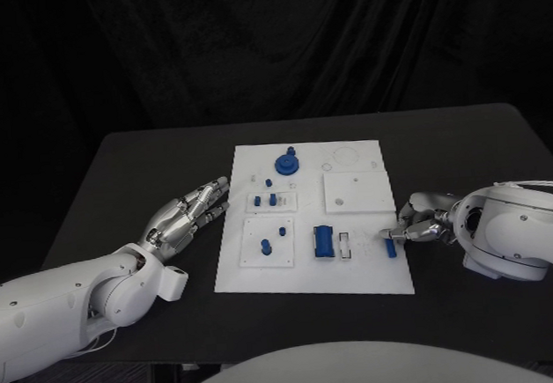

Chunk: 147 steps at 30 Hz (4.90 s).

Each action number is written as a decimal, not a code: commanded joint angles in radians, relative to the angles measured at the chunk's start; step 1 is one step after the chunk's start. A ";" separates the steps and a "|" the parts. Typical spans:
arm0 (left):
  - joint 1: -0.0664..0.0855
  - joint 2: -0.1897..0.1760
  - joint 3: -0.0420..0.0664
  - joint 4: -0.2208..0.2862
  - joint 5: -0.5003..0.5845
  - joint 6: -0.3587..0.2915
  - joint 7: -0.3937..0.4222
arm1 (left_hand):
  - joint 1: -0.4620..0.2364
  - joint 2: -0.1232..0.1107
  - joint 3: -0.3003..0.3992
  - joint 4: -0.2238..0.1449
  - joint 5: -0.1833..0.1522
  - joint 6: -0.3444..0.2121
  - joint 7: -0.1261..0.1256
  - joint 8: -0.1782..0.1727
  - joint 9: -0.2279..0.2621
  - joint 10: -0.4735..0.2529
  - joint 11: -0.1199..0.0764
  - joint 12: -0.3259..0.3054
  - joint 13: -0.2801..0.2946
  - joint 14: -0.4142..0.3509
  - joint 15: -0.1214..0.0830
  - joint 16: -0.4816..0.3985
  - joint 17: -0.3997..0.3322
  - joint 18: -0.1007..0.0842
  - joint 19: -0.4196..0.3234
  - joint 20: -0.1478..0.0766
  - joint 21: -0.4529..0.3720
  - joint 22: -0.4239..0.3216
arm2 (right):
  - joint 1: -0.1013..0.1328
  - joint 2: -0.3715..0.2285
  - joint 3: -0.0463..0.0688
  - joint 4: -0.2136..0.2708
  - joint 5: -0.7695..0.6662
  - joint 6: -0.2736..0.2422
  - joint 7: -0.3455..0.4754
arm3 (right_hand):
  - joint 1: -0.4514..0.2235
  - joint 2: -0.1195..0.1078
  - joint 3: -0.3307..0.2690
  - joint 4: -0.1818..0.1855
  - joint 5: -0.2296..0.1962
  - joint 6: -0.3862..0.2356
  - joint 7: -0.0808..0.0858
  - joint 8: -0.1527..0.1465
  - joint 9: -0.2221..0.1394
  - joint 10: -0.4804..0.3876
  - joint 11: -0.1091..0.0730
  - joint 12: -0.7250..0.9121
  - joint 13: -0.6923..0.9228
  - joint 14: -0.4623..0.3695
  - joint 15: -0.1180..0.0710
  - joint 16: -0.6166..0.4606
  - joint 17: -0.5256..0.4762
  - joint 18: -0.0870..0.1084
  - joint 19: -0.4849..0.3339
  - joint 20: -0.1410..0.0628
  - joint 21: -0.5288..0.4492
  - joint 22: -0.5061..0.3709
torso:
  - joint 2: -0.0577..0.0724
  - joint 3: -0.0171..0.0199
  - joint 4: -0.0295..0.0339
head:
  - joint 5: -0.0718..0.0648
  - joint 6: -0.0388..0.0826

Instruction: Assemble the parts on the task board

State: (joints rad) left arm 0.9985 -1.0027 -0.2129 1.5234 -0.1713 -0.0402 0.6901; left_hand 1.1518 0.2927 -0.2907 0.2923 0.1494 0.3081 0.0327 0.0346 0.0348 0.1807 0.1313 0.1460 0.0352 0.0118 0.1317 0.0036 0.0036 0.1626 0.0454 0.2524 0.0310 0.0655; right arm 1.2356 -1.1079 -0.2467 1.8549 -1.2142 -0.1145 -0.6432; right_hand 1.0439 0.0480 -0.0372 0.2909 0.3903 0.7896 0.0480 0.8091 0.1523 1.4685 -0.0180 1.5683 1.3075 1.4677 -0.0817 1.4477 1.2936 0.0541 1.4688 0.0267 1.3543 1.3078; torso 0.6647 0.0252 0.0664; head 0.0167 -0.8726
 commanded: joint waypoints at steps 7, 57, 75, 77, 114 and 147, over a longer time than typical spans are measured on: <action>0.022 -0.008 0.001 0.001 0.029 0.025 0.192 | -0.004 -0.001 0.027 0.000 0.047 0.048 0.036 0.007 0.005 -0.014 -0.002 -0.012 -0.002 -0.008 0.006 -0.002 -0.002 0.019 -0.011 0.010 -0.003 -0.009 | -0.013 0.022 -0.001 -0.006 -0.049 0.019 -0.027 | 0.039 -0.022 -0.006 -0.003 0.000 -0.004 0.004 -0.025 0.007 0.102 -0.006 0.003 0.263 0.053 -0.006 -0.015 -0.018 -0.003 0.031 -0.005 -0.012 0.196 | 0.000 0.0007 -0.0005 | -0.014 0.000; 0.021 0.036 0.001 -0.070 0.029 0.078 0.141 | 0.110 -0.002 0.087 -0.003 0.213 0.124 0.108 0.024 0.012 -0.007 0.009 0.013 0.001 0.000 0.018 0.000 0.000 0.020 -0.013 0.019 -0.002 -0.013 | -0.043 0.077 -0.001 -0.043 0.373 -0.072 0.008 | 0.350 -0.050 0.112 -0.148 0.338 0.010 0.000 -0.050 0.101 0.102 -0.010 0.003 0.263 0.050 -0.010 -0.028 -0.052 -0.002 0.028 -0.008 -0.015 0.195 | 0.001 0.0006 0.0007 | -0.001 0.000; 0.021 0.048 0.001 -0.079 0.029 0.085 0.131 | 0.120 -0.002 0.092 -0.004 0.221 0.126 0.112 0.025 0.013 -0.007 0.009 0.014 0.001 -0.001 0.019 0.000 0.000 0.020 -0.014 0.019 -0.002 -0.015 | 0.018 0.132 -0.001 -0.042 0.552 -0.090 0.080 | 0.341 -0.044 0.118 -0.147 0.333 -0.001 -0.001 -0.041 0.115 0.102 -0.010 0.003 0.263 0.049 -0.011 -0.030 -0.057 0.002 0.021 -0.009 -0.034 0.189 | 0.000 0.0006 -0.0001 | 0.004 0.000; 0.020 0.047 0.001 -0.079 0.029 0.086 0.130 | 0.120 -0.002 0.092 -0.004 0.221 0.126 0.112 0.025 0.013 -0.007 0.009 0.014 0.001 -0.001 0.019 0.000 0.000 0.020 -0.014 0.019 -0.002 -0.015 | 0.018 0.135 -0.001 -0.046 0.551 -0.087 0.082 | 0.341 -0.044 0.118 -0.147 0.333 -0.001 -0.001 -0.041 0.115 0.102 -0.010 0.003 0.263 0.049 -0.011 -0.030 -0.057 0.002 0.021 -0.009 -0.034 0.189 | 0.000 0.0005 0.0001 | 0.005 0.000; 0.010 0.062 0.001 -0.100 0.029 0.112 0.110 | 0.130 -0.001 0.098 -0.004 0.227 0.118 0.113 0.023 0.012 -0.016 0.010 0.009 0.000 -0.002 0.021 -0.001 -0.001 0.019 -0.015 0.020 -0.003 -0.017 | 0.016 0.194 -0.001 -0.105 0.493 -0.133 0.071 | 0.277 -0.043 0.105 -0.084 0.162 -0.046 0.006 -0.031 0.159 0.102 -0.004 0.003 0.263 0.044 -0.006 -0.043 -0.086 0.009 0.009 -0.005 -0.068 0.179 | 0.000 0.0003 0.0003 | 0.009 0.000; 0.006 0.070 0.001 -0.111 0.029 0.119 0.103 | 0.167 -0.004 0.115 -0.014 0.261 0.116 0.114 0.024 0.012 -0.023 0.008 0.010 0.000 -0.001 0.028 0.000 0.000 0.019 -0.016 0.024 -0.004 -0.018 | 0.009 0.196 -0.001 -0.107 0.486 -0.080 0.044 | 0.180 -0.033 0.027 0.000 -0.032 -0.064 0.015 -0.025 0.190 0.102 0.004 0.003 0.263 0.041 0.001 -0.050 -0.107 0.015 0.000 0.002 -0.098 0.171 | 0.000 0.0004 0.0001 | 0.014 0.000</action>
State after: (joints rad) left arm 1.0057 -0.9350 -0.2131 1.4116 -0.1481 0.0664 0.6857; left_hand 1.3093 0.2918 -0.1813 0.2799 0.4083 0.4289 0.1430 0.0552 0.0459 0.1639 0.1407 0.1542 0.0346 0.0130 0.1519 0.0036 0.0034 0.1623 0.0293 0.2681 0.0307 0.0488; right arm 1.2470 -0.9121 -0.2477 1.7482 -0.7247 -0.2019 -0.5889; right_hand 1.2296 0.0144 -0.0068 0.2913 0.3617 0.7338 0.0619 0.7815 0.3422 1.4648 -0.0213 1.5682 1.3081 1.4633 -0.0856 1.4010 1.1884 0.0543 1.4652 0.0233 1.2584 1.3074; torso 0.6647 0.0254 0.0665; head 0.0301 -0.8727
